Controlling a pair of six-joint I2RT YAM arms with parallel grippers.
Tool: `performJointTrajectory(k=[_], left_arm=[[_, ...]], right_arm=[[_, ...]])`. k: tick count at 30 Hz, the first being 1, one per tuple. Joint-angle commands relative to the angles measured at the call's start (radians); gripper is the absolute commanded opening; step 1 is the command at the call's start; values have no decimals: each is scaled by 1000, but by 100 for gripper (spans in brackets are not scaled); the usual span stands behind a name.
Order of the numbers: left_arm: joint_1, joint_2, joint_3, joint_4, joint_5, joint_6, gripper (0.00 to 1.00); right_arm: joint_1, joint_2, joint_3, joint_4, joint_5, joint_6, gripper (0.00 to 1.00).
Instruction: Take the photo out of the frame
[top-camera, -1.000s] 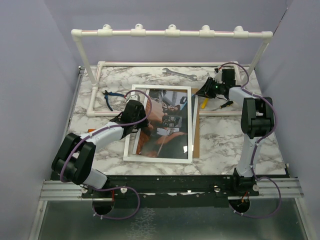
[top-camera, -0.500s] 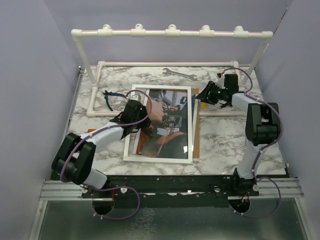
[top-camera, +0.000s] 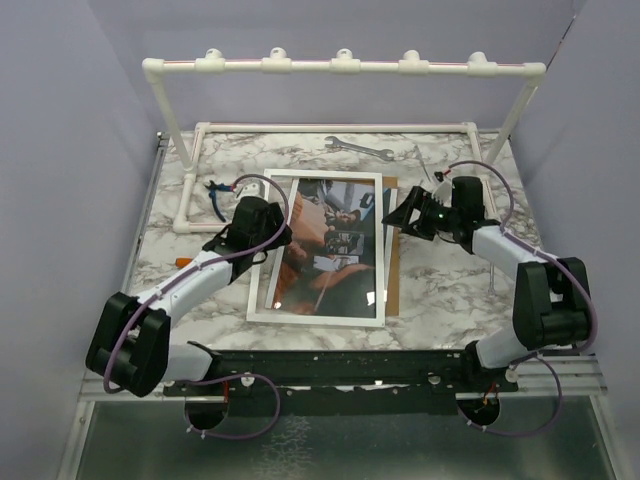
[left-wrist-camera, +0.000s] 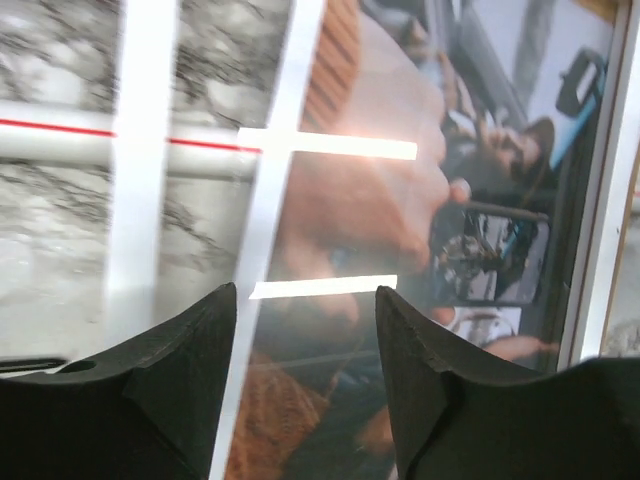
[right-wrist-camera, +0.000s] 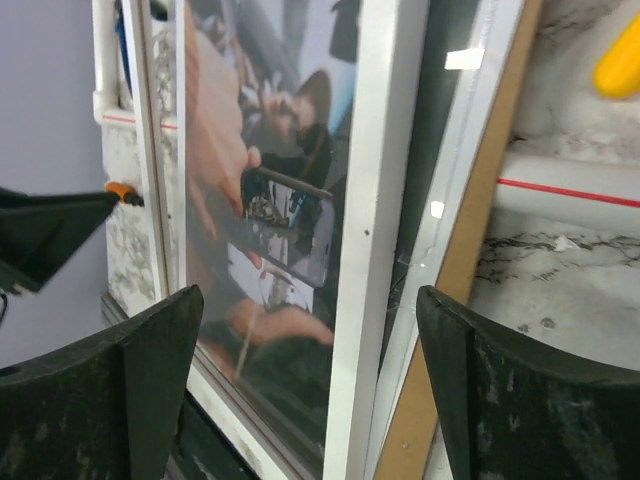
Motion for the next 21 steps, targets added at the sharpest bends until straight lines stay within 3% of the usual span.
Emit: performJointTrajectory(k=[1,6,21], left_arm=[[69,-72,-25,-70,-58,21,63],[150,-131,-64,-74,-38,1,73],[296,-146,-119,-24,32,-49,77]], right_arm=[[49,-47,-18,-55,42,-24,98],[84,-16,7,-58,70,-20,100],[97,129,104,8,118,-28,100]])
